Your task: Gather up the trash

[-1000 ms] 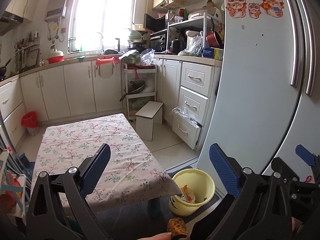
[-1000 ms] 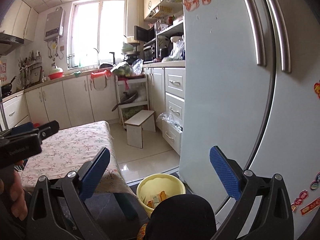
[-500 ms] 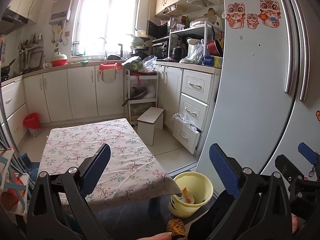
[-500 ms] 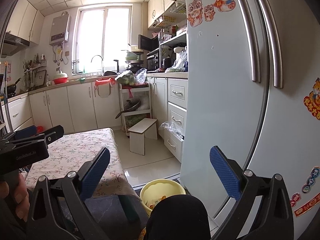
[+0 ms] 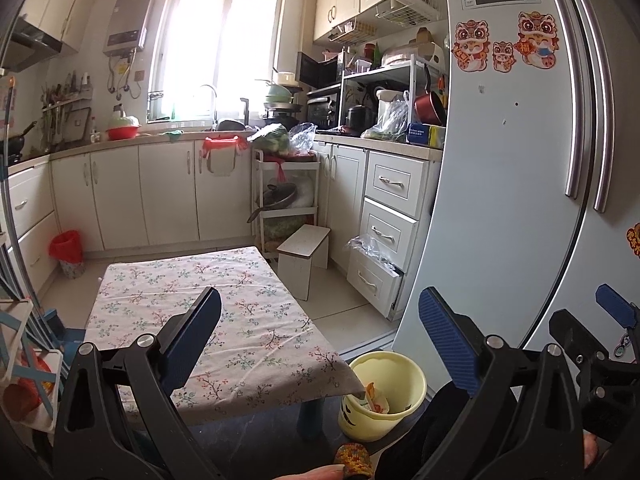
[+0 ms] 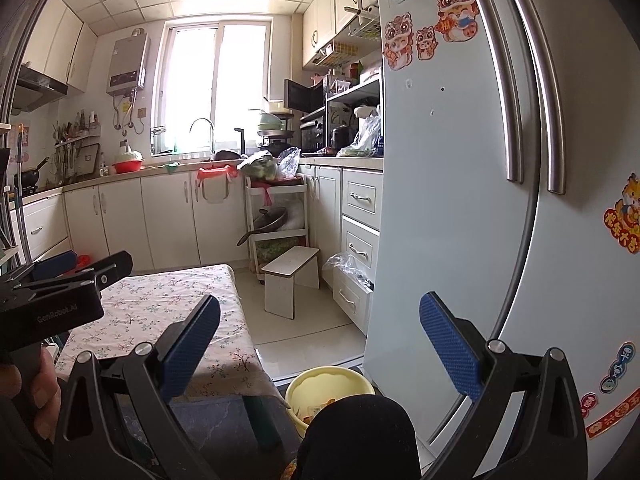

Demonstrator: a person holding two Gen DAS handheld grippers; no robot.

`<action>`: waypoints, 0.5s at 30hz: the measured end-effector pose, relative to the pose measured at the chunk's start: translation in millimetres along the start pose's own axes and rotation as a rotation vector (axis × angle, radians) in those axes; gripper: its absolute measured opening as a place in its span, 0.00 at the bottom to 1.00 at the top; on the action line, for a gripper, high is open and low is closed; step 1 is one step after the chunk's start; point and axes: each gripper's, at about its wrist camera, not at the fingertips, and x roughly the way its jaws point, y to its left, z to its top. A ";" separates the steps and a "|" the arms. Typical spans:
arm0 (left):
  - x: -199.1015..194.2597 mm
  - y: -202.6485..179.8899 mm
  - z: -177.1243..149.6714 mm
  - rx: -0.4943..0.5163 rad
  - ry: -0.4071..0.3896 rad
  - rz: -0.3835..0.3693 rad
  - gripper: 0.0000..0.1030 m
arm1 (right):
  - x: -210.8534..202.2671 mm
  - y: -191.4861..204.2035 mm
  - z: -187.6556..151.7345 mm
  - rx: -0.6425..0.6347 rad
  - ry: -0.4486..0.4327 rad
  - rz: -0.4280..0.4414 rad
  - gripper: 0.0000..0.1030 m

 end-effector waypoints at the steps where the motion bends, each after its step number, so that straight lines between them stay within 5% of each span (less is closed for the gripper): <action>1: -0.5 0.0 0.1 -0.001 -0.001 0.000 0.92 | -0.5 -0.2 0.2 -0.001 -0.002 0.000 0.93; 15: -4.2 -2.1 1.9 0.004 -0.008 0.011 0.92 | -1.9 0.4 1.3 -0.004 -0.011 0.006 0.93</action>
